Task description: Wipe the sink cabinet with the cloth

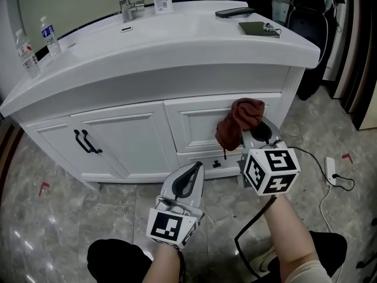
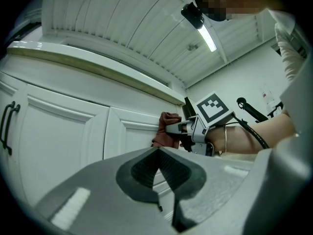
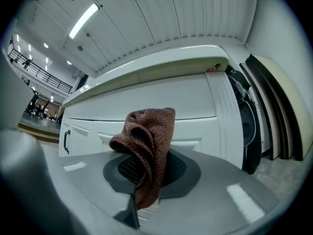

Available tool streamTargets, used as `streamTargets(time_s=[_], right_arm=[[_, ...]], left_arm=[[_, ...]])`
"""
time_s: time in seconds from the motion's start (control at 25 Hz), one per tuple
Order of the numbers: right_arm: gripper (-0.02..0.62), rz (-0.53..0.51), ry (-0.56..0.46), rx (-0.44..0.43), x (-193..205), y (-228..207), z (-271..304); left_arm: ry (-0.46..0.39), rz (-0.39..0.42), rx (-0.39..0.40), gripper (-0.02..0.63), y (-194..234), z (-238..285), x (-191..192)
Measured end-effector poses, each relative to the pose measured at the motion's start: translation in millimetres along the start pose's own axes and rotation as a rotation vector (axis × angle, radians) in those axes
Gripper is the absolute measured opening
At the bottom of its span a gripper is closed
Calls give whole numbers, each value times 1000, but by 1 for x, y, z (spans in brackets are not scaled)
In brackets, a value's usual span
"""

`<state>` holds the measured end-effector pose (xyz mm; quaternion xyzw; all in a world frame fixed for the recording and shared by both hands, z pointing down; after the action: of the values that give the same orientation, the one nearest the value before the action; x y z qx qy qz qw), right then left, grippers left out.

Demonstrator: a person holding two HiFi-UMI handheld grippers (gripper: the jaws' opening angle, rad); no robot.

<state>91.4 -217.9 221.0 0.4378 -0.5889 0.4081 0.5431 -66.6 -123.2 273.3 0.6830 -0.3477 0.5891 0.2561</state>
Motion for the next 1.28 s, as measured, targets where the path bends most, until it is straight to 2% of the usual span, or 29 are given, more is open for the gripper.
streamTargets(time_s=[0.24, 0.52, 0.6, 0.76, 0.92, 1.08, 1.28], right_arm=[[81, -7, -6, 99, -6, -39, -12], [80, 59, 11, 226, 2, -80, -28], [80, 81, 24, 225, 10, -79, -32], [79, 129, 40, 123, 24, -43, -31], [79, 163, 59, -33, 37, 19, -22], [80, 143, 90, -187, 49, 79, -3], [78, 126, 128, -270, 63, 121, 30]], left_arm=[[10, 2, 24, 0, -9, 7, 5], [38, 13, 39, 1, -15, 11, 15], [42, 15, 39, 0, -15, 10, 19], [44, 24, 15, 0, -9, 7, 19], [61, 19, -27, 1, 5, -3, 27], [80, 17, -76, 0, 21, -15, 31], [100, 18, -124, 0, 43, -29, 37]])
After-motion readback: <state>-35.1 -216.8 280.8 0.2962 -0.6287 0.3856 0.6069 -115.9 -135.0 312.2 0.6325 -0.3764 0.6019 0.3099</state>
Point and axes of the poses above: the fingertips, and each gripper's own axes: z forward along the fingers, y to its left, x out of its underside, the point moved 5 cm from there along -z, backward along the fingers, and after that the axes turned 4 degrees about x, right-handed, at the moved point
